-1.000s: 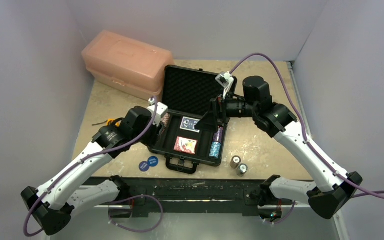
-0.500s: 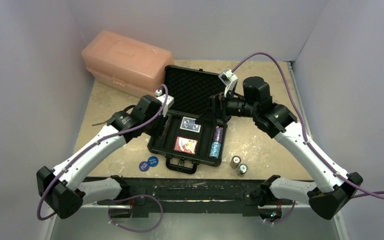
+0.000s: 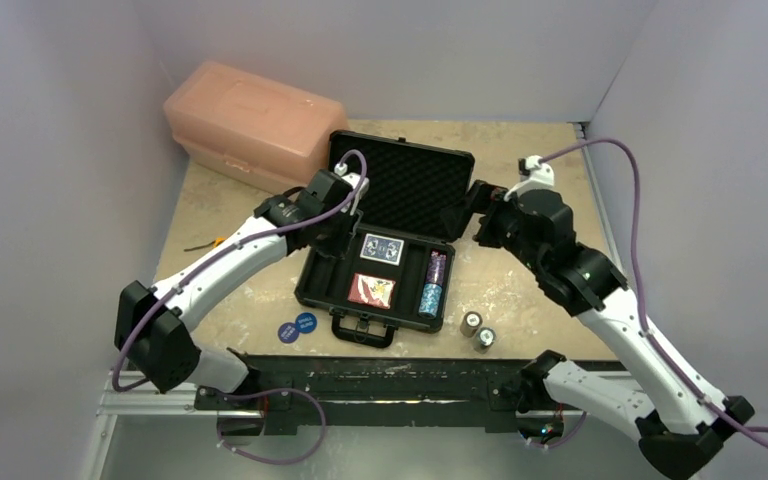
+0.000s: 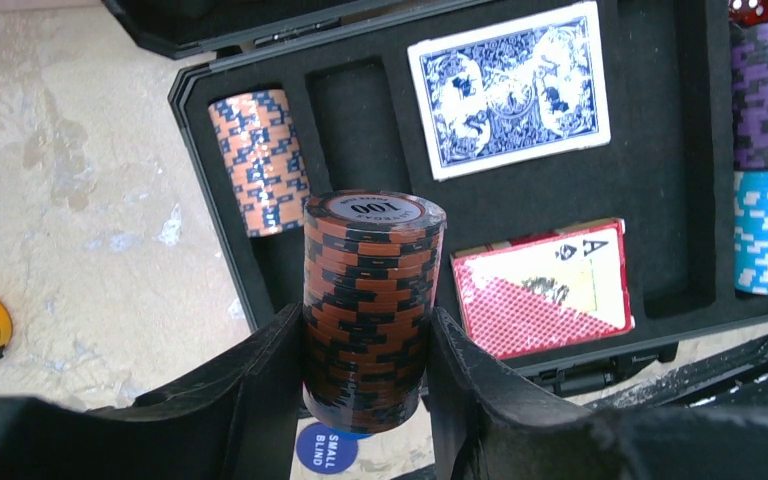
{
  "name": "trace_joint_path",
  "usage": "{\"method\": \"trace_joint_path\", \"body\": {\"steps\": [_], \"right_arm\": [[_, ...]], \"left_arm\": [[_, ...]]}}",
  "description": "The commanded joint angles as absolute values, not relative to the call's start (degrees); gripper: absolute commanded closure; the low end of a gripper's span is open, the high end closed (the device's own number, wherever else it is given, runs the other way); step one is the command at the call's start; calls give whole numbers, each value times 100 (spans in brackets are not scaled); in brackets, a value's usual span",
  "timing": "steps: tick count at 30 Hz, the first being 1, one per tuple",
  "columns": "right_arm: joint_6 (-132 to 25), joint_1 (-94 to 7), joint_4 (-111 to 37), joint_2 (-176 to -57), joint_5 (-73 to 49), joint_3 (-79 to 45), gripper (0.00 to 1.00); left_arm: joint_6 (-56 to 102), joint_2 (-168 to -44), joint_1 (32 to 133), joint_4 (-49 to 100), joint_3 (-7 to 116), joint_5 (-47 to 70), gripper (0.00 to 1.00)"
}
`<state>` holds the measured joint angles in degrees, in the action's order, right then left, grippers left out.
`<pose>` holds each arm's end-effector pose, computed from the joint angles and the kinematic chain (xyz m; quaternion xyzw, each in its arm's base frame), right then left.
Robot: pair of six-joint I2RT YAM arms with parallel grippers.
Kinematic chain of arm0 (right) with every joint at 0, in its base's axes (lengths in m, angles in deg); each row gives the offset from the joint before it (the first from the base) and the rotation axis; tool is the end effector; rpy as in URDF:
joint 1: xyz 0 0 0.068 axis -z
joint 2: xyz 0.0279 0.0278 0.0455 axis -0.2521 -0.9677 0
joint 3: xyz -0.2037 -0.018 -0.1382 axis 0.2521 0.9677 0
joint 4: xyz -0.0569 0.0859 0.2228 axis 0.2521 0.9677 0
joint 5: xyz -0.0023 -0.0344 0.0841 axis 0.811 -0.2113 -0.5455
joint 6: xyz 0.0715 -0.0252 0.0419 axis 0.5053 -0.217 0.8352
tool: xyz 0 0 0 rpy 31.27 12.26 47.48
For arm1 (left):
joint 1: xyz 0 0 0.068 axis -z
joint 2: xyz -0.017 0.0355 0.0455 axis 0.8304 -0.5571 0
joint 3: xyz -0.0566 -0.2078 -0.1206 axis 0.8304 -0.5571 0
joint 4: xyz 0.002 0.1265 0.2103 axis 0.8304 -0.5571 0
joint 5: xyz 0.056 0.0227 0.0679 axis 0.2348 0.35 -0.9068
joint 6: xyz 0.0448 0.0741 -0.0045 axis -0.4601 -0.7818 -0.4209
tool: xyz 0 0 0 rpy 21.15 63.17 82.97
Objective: Pack up texas hold em set
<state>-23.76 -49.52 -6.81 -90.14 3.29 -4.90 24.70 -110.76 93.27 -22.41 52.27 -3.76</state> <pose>0.2007 0.1271 0.3465 0.0493 0.8240 0.2798 0.4902 0.2434 -0.1727 0.2421 0.1830 0.9370 -0.0719 0.2888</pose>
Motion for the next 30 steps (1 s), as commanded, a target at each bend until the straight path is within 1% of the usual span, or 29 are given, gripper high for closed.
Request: {"method": "trace_joint_path", "body": {"steps": [1,7,20,30], "right_arm": [[-1943,-4963,-627,-8450,1819,-293,1],[-2040,-4961,-250,-8517,2038,-411,1],[-2205,-4960,-303,-8617,2022,-372,1],[-2283,-4966,-338,-8680,2057,-317,1]], "left_arm": [[2581,-11358,9290,-1717,5707,-499,100],[2547,-11900,9292,-1587,5812,-607,100],[2594,-12756,9212,-1807,6188,-858,100],[2849,-13128,9183,-2047,6347,-1075,100]]}}
